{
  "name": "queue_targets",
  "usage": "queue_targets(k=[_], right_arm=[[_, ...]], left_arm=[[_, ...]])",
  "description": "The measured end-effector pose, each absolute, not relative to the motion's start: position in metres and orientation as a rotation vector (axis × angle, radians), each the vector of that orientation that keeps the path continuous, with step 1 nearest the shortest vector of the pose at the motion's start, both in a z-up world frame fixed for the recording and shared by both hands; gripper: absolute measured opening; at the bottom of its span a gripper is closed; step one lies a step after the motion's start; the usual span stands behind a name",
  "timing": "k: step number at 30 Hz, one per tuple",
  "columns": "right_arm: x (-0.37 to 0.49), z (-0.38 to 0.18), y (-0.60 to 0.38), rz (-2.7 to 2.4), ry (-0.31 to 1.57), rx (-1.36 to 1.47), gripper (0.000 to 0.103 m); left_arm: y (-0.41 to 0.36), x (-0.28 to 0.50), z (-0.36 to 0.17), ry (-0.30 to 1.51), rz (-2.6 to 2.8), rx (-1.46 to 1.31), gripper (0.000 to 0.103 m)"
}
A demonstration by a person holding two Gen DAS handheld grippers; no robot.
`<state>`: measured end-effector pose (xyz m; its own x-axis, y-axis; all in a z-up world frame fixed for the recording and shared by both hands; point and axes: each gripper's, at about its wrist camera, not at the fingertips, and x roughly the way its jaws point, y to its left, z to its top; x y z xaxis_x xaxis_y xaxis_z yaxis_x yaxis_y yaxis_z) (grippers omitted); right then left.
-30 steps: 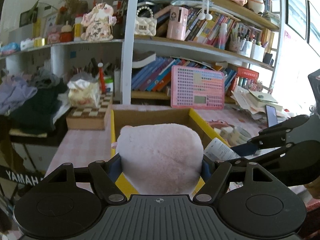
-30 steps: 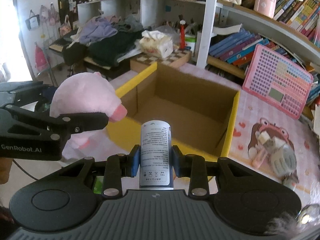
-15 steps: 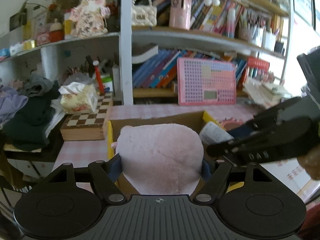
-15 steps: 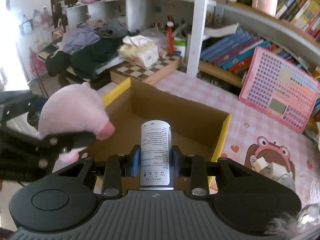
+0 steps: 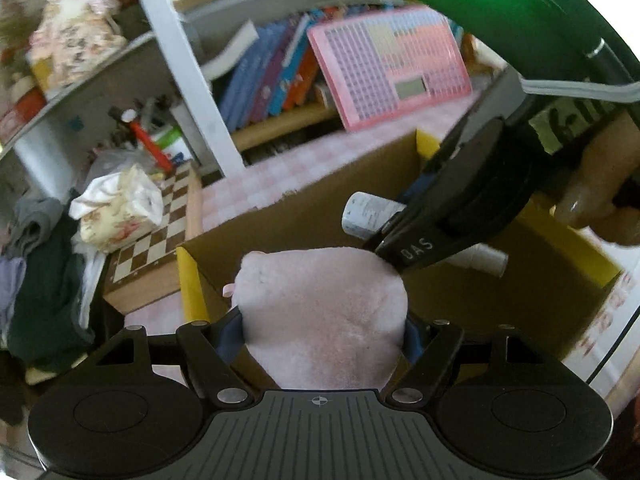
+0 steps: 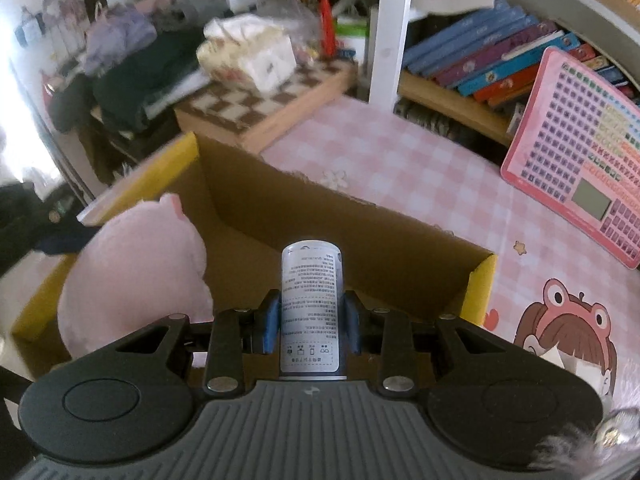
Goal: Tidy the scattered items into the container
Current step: 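Lower the pig and bottle into the yellow box and open both grippers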
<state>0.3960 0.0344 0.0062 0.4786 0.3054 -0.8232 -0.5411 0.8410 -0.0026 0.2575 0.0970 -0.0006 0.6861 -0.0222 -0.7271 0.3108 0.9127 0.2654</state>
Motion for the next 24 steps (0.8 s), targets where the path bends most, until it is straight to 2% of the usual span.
queue_targets(k=[8, 24], right_arm=[[0.420, -0.022, 0.038, 0.522, 1.027, -0.279, 0.031], [0.442, -0.030, 0.034, 0.506, 1.090, -0.196, 0.031]], left_arm=[[0.091, 0.279, -0.020, 0.884, -0.227, 0.506, 0.078], [0.098, 0.302, -0.034, 0.948, -0.212, 0.542, 0.083]])
